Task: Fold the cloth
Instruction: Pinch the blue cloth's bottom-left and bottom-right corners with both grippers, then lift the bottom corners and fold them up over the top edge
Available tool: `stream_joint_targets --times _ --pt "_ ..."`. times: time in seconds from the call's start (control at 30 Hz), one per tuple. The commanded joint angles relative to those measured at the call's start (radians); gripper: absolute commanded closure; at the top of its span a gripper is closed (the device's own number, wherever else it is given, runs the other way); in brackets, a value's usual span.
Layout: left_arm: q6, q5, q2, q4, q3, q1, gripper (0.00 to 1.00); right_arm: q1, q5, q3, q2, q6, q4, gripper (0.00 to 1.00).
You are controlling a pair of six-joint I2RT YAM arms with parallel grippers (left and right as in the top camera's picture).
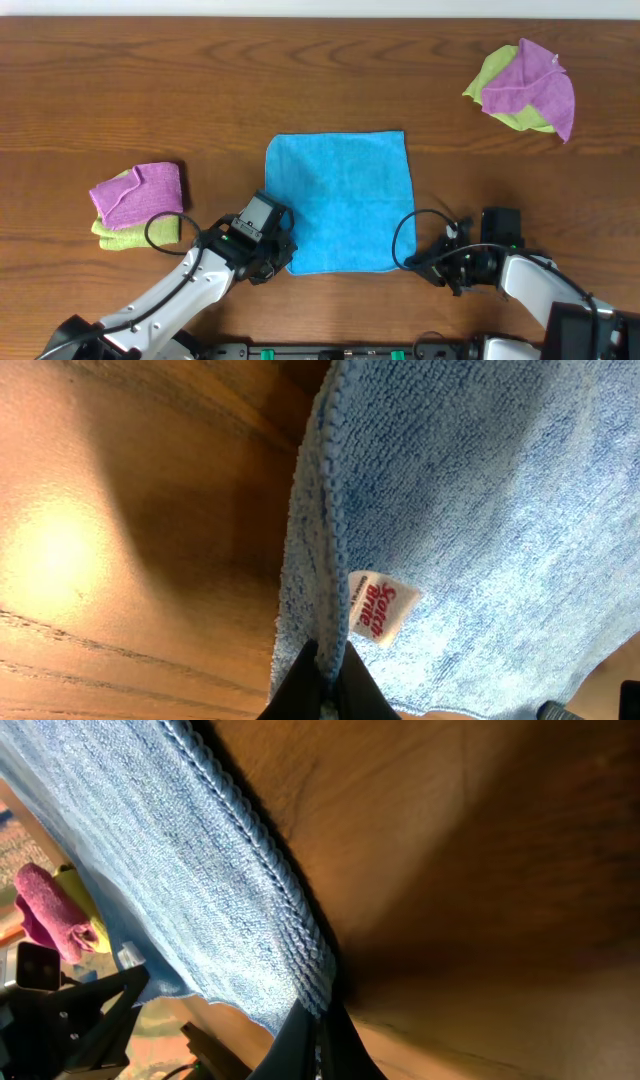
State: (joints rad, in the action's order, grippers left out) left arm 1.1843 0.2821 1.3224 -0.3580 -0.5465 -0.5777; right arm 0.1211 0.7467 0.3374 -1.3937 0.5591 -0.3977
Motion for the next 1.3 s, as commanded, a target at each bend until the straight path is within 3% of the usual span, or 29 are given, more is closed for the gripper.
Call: stream_joint_targets --times 0.0,0.37,0.53,0.67,1.27 --pt "-0.03 0.002 0.007 -0.003 0.004 0.003 0.94 -0.014 -0.216 -0.037 -0.033 0.001 0.006 0.99" --pt "-0.123 0.094 0.005 -0.009 -0.006 0.004 0.94 -0.018 -0.155 0.005 -0.033 0.001 -0.013 0.99" --pt "-0.159 0.103 0.003 -0.152 -0.065 0.026 0.94 -0.036 -0.159 0.073 -0.009 -0.02 -0.129 0.99" --pt "-0.199 0.103 0.003 -0.257 -0.113 0.042 0.94 -0.047 -0.175 0.119 0.048 -0.021 -0.227 0.99" --pt "-0.19 0.219 -0.03 -0.378 -0.132 0.041 0.94 -0.051 -0.188 0.171 0.364 -0.008 -0.496 0.99"
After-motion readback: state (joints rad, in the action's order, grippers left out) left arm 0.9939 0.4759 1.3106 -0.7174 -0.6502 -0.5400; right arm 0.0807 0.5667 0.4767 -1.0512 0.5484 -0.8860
